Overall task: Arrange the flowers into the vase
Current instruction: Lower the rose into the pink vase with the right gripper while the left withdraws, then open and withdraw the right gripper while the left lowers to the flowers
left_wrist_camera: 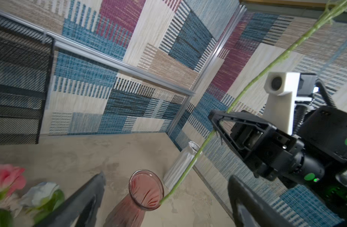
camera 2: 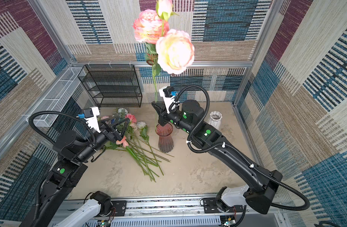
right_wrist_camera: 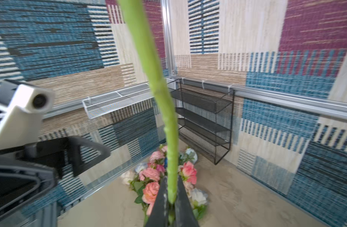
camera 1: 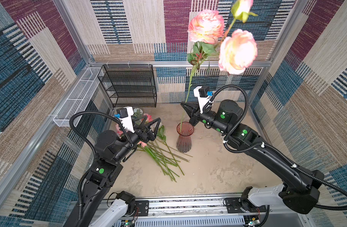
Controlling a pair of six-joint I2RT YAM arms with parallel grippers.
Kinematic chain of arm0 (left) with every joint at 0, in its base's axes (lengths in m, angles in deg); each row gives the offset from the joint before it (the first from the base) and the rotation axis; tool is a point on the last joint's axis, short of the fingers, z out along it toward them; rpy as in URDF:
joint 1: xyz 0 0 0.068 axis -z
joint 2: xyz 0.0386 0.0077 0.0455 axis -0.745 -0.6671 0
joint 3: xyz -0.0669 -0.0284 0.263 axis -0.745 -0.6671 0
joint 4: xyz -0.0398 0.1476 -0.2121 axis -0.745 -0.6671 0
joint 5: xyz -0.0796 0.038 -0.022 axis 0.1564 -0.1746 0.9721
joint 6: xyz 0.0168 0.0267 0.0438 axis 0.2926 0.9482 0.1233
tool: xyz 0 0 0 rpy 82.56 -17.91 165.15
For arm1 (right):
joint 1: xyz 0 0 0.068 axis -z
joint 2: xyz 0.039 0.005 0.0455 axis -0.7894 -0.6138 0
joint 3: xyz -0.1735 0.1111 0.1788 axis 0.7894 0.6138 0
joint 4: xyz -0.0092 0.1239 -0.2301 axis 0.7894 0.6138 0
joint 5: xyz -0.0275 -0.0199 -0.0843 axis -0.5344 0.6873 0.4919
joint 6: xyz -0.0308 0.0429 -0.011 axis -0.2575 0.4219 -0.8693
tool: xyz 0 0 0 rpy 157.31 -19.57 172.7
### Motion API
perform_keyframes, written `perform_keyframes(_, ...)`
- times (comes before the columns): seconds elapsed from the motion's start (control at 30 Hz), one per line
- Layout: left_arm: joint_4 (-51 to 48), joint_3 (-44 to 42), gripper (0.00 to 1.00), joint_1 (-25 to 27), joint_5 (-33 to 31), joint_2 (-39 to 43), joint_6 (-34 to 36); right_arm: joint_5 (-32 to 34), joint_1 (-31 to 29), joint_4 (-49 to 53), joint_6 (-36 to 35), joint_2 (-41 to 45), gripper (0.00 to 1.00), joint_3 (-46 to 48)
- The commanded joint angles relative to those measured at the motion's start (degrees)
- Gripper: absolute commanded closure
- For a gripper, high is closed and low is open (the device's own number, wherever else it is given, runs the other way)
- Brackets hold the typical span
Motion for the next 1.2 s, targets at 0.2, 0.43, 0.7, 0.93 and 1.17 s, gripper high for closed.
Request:
perform_keyframes(0.2,-9.58,-6.60,0.02,0.00,-10.65,7.60,1.60,1.73,4.72,-6.26,-1.16,-5.46,1.00,2.03)
perform_keyframes(0.43,-11.30,-11.83,0.02,-0.04,-13.56,10.22,-1.37,2.21,4.72,-12.07,2.56,-6.51,1.00,13.35)
perform_keyframes(0.7,-13.12,-13.90,0.02,0.00,-13.71,8.54,-3.94,2.25,4.72,-11.37,6.64,-4.56,0.55,19.66)
perform_keyframes(0.93,-14.87,-13.56,0.03,-0.09,-13.92,6.58,-4.71,1.15,4.68,-9.56,9.27,-1.16,0.36,21.87)
perform_keyframes(1.17,-18.19,-12.08,0.07,-1.35,-14.45,2.16,-6.21,-0.76,4.72,-9.14,12.38,5.59,0.33,26.00)
